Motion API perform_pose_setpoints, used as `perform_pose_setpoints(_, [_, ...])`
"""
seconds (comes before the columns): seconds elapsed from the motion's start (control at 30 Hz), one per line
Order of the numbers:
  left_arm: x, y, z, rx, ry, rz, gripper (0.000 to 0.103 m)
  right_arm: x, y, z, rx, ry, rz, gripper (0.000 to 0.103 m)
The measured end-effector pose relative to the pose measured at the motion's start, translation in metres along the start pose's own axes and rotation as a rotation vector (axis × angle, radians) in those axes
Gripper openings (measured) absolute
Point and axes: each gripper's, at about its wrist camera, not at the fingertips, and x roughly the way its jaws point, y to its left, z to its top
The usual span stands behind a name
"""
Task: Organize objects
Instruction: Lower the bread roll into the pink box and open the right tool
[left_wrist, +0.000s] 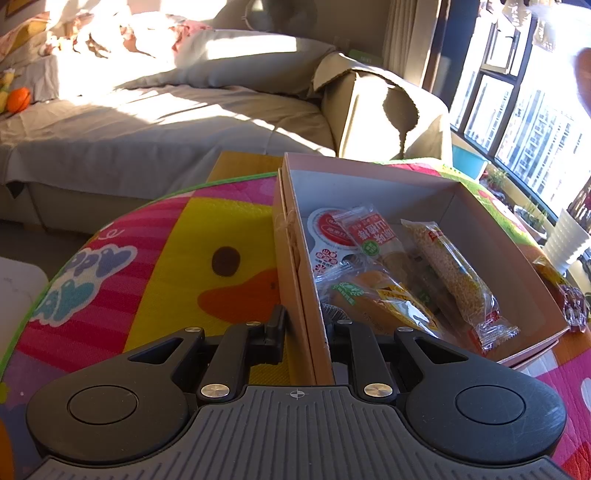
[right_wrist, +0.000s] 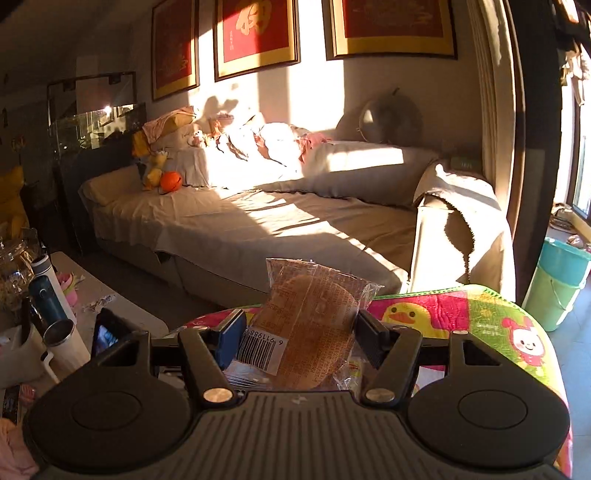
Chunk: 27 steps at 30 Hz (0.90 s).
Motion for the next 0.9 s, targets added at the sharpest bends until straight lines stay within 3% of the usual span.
perform_pose_setpoints(0.23, [0.000, -0.001, 0.000, 0.003, 0.002, 0.002, 0.018, 0.126, 0.013, 0.002, -0.030, 0.161, -0.050, 0.065])
perform_pose_setpoints(0.4, [0.000, -0.001, 0.001, 0.005, 0.002, 0.000, 0.018, 0.164, 0.017, -0.010, -0.008, 0.233, -0.044, 0.071])
perform_pose_setpoints(0.6, [0.001, 0.000, 0.000, 0.006, 0.000, 0.001, 0.018, 0.122, -0.005, -0.012, 0.022, 0.174, -0.049, 0.082])
perform_pose_setpoints(0.9, [0.003, -0.003, 0.003, 0.038, 0.004, 0.016, 0.017, 0.030, -0.064, -0.053, 0.027, 0.116, -0.244, 0.085])
